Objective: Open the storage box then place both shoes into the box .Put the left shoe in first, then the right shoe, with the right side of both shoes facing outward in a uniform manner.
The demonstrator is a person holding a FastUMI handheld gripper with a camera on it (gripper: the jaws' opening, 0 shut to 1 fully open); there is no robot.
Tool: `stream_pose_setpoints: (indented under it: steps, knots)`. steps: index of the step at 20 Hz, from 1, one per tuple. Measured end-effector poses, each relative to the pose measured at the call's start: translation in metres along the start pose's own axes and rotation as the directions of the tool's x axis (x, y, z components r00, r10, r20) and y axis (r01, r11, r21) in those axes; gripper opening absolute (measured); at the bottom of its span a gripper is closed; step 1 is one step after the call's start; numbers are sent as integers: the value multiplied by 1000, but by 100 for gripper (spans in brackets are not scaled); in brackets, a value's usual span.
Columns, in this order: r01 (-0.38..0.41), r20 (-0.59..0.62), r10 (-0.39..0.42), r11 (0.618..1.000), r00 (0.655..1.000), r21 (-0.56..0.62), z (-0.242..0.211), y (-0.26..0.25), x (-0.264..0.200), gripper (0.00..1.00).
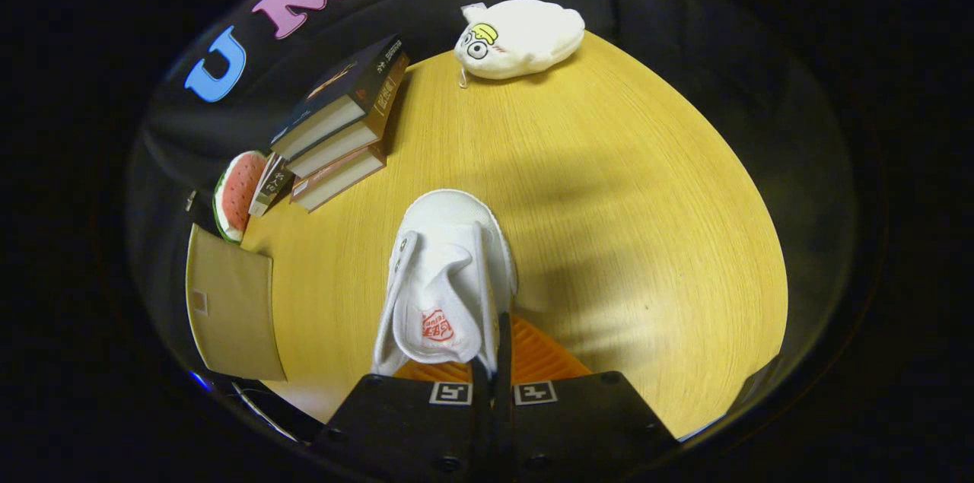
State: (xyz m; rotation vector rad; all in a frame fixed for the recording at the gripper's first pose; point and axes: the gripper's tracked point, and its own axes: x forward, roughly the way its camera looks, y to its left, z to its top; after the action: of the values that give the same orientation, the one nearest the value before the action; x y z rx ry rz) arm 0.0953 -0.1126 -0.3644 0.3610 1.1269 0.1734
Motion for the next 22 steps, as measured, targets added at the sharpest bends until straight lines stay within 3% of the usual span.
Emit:
stream_pose_setpoints:
  steps: [10,15,22]
  knots:
    - [-8,96,6,1000,995,16,30,64,-79,5]
    - [-66,136,57,996,989,56,31,134,-107,5]
    - [-169,171,162,985,972,24,19,258,-130,5]
